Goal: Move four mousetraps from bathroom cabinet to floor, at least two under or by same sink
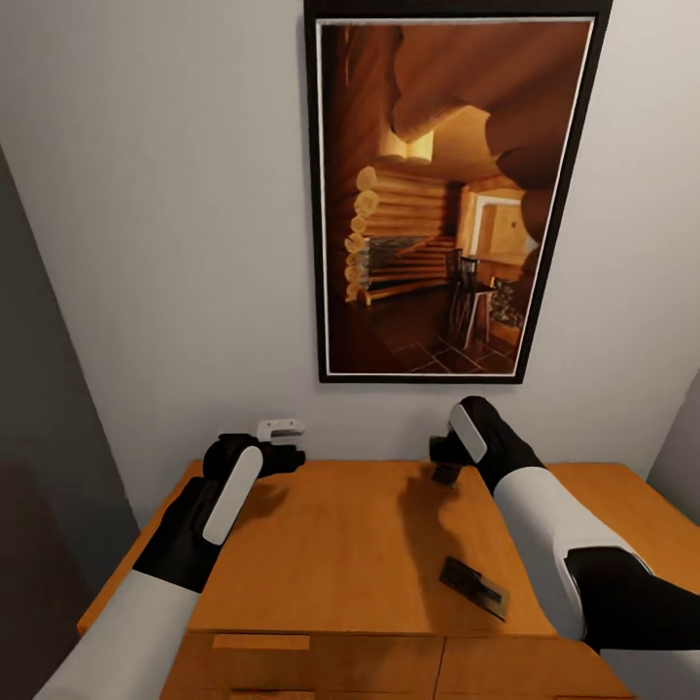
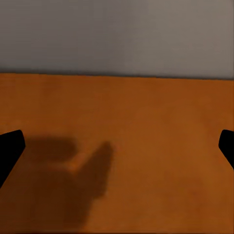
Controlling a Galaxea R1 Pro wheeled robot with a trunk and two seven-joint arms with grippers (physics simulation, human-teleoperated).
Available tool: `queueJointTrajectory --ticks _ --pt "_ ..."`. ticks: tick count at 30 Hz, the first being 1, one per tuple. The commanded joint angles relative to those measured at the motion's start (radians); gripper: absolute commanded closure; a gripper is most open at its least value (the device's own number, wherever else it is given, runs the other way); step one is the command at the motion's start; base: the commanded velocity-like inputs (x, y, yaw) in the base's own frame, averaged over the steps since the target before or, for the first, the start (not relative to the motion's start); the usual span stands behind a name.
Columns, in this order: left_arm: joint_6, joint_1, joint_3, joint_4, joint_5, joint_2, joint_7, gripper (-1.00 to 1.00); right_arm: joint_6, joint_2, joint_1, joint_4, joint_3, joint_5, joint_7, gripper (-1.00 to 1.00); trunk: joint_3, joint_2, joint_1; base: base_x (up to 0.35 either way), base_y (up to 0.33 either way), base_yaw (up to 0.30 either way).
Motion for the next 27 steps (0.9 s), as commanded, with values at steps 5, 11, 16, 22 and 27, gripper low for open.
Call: queueJointTrajectory --ticks 5,11,16,22,27 --pt "0.001 -0.001 -0.001 -0.002 0.01 -0.003 0.011 -1.0 0.003 -0.023 -0.001 -0.018 0.003 -0.007 0.038 1.0 -0.001 -0.001 0.0 -0.039 -0.027 0.038" --pt "0.0 -0.001 -0.003 -0.002 0.01 -0.005 0.011 -1.0 0.003 -0.029 -0.001 -0.016 0.003 0.001 0.047 1.0 -0.001 -0.001 0.0 -0.193 -0.157 0.005" --pt "0.0 -0.001 -0.004 -0.002 0.01 -0.005 0.011 -1.0 0.003 -0.051 -0.001 -0.017 0.004 0.001 0.048 1.0 -0.001 -0.001 0.0 -0.226 -0.187 0.001" --pt "0.0 -0.001 -0.005 -0.002 0.01 -0.005 0.011 -1.0 0.003 -0.064 -0.001 -0.024 0.002 -0.008 0.049 1.0 -0.001 -0.001 0.0 -0.229 -0.191 0.0" --pt "0.001 -0.001 -0.005 -0.002 0.01 -0.005 0.011 -1.0 0.003 -0.066 -0.001 -0.025 0.003 -0.012 0.051 1.0 -0.001 -0.001 0.0 -0.23 -0.191 0.0"
